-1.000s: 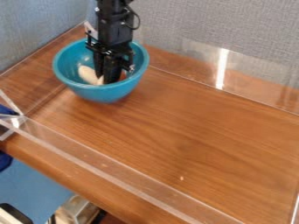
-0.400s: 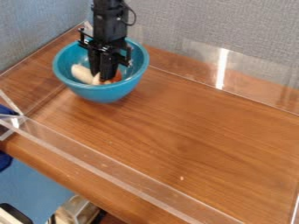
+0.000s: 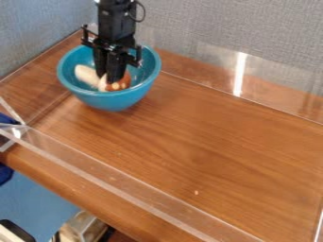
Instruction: Remove the mushroom from inside the blue bowl and put it on the table
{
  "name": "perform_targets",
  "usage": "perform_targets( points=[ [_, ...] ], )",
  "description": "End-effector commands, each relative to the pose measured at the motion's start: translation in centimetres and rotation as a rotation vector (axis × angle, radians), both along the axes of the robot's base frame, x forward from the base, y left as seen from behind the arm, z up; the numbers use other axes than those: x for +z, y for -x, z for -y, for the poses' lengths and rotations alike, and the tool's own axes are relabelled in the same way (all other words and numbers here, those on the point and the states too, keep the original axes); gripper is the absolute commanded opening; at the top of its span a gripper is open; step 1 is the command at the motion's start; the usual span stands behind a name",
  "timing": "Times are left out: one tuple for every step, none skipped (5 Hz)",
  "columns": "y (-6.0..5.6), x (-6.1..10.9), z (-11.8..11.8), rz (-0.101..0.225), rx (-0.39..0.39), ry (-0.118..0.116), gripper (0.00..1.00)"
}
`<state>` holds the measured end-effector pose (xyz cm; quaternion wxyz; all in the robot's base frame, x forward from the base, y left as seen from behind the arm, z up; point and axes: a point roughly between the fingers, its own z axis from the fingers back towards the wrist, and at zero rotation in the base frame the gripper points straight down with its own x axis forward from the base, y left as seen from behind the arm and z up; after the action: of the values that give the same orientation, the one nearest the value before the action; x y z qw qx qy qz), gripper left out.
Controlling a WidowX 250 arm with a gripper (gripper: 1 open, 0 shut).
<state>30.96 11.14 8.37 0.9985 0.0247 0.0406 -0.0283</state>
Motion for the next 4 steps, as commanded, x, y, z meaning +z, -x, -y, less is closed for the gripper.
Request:
perform_targets(
  points=[
    [0.3, 2.7, -0.5, 0.091, 0.013, -0.033, 0.00],
    [0.2, 2.2, 0.6, 0.090, 0.076, -0.037, 0.00],
    [0.1, 1.8, 1.7, 0.089, 0.138, -0.041, 0.00],
    [-0.4, 3.0, 1.6, 0.095, 0.162, -0.045, 0.00]
  ],
)
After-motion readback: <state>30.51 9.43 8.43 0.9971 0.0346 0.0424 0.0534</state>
